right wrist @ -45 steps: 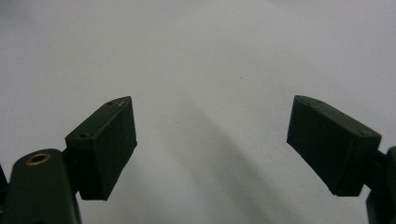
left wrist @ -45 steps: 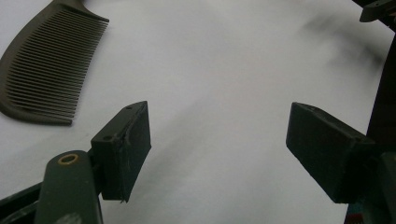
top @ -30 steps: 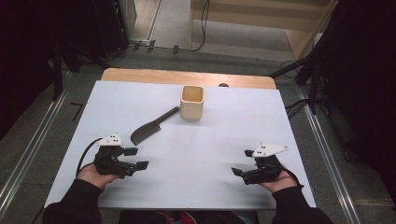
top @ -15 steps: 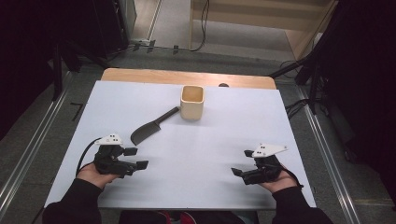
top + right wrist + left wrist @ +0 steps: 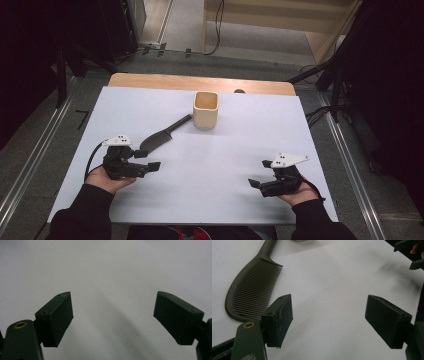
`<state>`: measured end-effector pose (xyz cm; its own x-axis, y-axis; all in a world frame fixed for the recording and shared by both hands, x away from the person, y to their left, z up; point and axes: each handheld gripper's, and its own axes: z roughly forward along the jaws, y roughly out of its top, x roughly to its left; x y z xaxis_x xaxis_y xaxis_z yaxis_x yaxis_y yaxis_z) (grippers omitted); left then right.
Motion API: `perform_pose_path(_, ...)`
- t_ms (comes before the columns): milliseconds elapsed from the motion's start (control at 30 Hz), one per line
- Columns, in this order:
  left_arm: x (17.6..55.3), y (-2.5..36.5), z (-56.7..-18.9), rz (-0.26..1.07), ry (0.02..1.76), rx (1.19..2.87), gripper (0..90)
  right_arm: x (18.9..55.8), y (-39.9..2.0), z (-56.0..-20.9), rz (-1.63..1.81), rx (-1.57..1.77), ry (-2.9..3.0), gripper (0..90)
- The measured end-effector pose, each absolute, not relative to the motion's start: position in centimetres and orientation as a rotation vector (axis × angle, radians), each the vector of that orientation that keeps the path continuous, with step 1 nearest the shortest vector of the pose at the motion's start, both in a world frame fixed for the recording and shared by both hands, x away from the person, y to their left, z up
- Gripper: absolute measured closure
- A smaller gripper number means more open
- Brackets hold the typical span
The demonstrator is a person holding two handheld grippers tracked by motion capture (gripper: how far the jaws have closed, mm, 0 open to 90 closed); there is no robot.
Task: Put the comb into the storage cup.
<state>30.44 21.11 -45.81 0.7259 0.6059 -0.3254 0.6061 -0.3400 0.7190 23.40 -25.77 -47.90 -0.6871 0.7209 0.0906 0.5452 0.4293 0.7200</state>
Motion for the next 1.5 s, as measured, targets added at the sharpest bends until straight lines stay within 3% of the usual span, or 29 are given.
perform_pose_path(1500,35.8,17.3,-43.5,-0.050,0.866,2.096,27.0,23.6,-26.1,-48.0,1.129,1.146,2.440,14.2)
